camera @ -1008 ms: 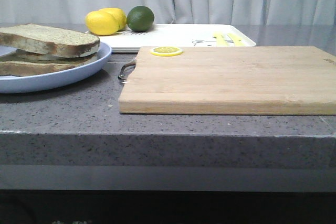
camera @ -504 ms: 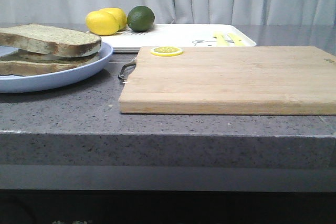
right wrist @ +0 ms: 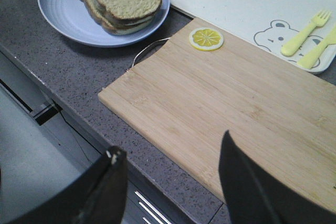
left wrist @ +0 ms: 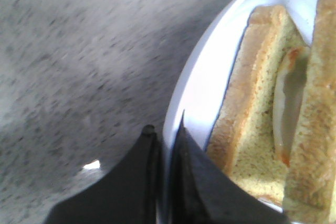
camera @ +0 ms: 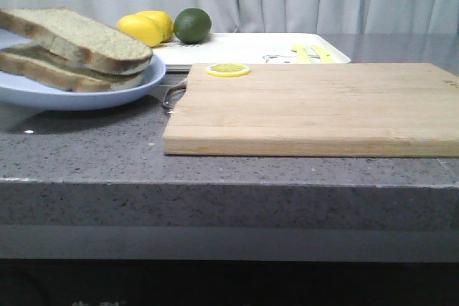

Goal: Place bread and move sandwich to tray
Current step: 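Grasp the blue plate rim with the left gripper, then slide the plate with the sandwich onto the white tray with the left gripper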

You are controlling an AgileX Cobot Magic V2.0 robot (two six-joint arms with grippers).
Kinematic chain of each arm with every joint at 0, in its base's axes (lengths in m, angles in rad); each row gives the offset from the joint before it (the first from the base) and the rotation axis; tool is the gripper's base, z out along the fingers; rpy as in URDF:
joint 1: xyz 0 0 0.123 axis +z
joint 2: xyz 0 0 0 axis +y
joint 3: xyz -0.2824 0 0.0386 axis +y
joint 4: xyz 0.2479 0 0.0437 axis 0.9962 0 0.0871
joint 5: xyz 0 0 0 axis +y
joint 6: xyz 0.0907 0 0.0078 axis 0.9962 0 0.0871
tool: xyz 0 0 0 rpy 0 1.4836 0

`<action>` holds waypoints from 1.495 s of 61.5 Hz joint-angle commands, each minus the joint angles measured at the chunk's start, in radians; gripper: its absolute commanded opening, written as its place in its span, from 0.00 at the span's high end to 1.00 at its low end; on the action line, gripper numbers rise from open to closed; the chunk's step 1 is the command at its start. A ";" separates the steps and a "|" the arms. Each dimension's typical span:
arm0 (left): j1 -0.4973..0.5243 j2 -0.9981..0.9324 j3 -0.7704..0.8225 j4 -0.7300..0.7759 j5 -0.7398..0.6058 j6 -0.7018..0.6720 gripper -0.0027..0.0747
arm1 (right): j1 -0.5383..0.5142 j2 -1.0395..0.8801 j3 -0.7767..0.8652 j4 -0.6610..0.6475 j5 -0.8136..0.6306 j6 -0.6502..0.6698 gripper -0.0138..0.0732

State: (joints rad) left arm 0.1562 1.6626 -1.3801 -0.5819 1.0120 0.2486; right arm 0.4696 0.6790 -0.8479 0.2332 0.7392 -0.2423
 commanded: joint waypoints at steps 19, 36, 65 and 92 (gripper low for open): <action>-0.207 -0.028 -0.179 -0.151 -0.148 -0.023 0.99 | -0.005 -0.002 -0.024 0.014 -0.065 -0.001 0.36; -0.236 0.116 -0.345 -0.245 -0.152 -0.081 0.99 | -0.005 -0.002 -0.024 0.014 -0.065 -0.001 0.36; -0.238 0.388 -0.653 -0.236 -0.119 -0.311 0.99 | -0.005 -0.002 -0.024 0.014 -0.065 -0.001 0.36; -0.238 0.487 -0.723 -0.187 -0.068 -0.382 0.99 | -0.005 -0.002 -0.024 0.014 -0.065 -0.001 0.36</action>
State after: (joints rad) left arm -0.0738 2.2262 -2.0580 -0.6786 0.9919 -0.1111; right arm 0.4696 0.6790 -0.8479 0.2332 0.7392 -0.2423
